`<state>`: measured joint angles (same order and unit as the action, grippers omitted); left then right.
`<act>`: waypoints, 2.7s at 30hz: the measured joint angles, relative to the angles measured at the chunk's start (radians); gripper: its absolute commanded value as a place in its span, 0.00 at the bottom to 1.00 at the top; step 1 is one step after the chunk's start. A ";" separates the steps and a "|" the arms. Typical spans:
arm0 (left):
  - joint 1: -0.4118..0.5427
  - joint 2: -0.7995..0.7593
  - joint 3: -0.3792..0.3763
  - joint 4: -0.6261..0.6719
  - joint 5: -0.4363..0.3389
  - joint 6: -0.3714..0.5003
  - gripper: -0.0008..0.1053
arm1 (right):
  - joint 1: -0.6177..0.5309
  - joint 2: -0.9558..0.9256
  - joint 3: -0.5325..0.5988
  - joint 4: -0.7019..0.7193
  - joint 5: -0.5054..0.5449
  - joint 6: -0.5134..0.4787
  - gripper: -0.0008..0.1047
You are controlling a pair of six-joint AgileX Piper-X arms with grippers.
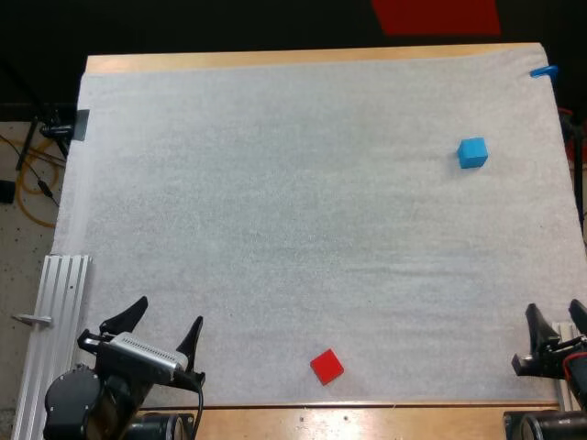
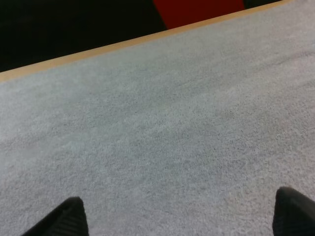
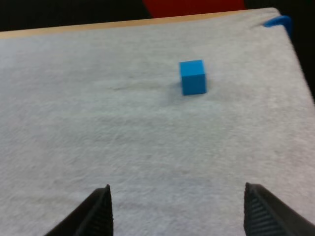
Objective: Stack red cube on blue cube
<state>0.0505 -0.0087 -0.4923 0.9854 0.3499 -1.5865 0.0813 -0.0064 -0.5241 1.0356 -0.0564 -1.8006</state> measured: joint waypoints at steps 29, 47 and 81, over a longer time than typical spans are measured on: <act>-0.416 0.310 -0.463 0.326 0.060 0.111 0.71 | 0.206 0.463 -0.424 0.076 -0.186 -0.159 0.54; -0.468 0.344 -0.576 0.497 0.060 0.149 0.71 | 0.567 0.681 -0.530 0.126 -0.207 -0.252 0.54; -0.468 0.344 -0.576 0.501 0.060 0.149 0.71 | 1.116 1.331 -0.530 -0.009 0.021 0.211 0.68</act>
<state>-0.4174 0.3357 -1.0681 1.4859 0.4098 -1.4380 1.1972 1.3249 -1.0542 1.0271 -0.0350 -1.5895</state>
